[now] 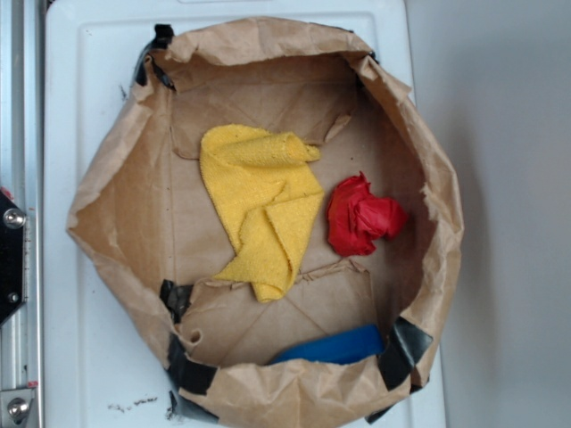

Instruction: Grab the yellow cloth.

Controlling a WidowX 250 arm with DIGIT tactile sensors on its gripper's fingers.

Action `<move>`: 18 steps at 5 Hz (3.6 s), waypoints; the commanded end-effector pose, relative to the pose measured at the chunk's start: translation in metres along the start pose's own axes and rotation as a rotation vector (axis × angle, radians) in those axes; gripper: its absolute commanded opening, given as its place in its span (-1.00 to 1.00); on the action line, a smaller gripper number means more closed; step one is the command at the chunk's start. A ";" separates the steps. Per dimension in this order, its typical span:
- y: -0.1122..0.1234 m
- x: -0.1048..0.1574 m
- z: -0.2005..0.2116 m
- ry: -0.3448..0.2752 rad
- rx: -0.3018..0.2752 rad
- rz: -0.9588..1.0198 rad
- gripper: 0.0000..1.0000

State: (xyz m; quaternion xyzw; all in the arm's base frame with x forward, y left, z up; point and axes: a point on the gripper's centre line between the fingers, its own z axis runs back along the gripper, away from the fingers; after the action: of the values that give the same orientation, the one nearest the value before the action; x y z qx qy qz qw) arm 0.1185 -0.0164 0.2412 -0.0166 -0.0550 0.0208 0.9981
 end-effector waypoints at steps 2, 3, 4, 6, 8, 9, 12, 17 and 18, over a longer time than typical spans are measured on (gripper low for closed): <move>-0.028 0.047 -0.013 -0.051 -0.006 0.035 1.00; -0.043 0.078 -0.031 -0.078 -0.007 -0.021 1.00; -0.045 0.122 -0.047 -0.106 -0.041 -0.067 1.00; -0.014 0.165 -0.066 -0.149 -0.023 -0.030 1.00; 0.026 0.131 -0.075 -0.131 -0.001 -0.038 1.00; 0.026 0.131 -0.075 -0.131 -0.001 -0.038 1.00; 0.026 0.131 -0.075 -0.131 -0.001 -0.038 1.00; 0.028 0.155 -0.160 -0.195 0.044 -0.042 1.00; 0.036 0.160 -0.170 -0.207 0.045 -0.033 1.00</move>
State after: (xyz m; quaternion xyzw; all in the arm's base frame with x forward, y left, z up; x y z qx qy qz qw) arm 0.2904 0.0217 0.0758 0.0098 -0.1396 0.0104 0.9901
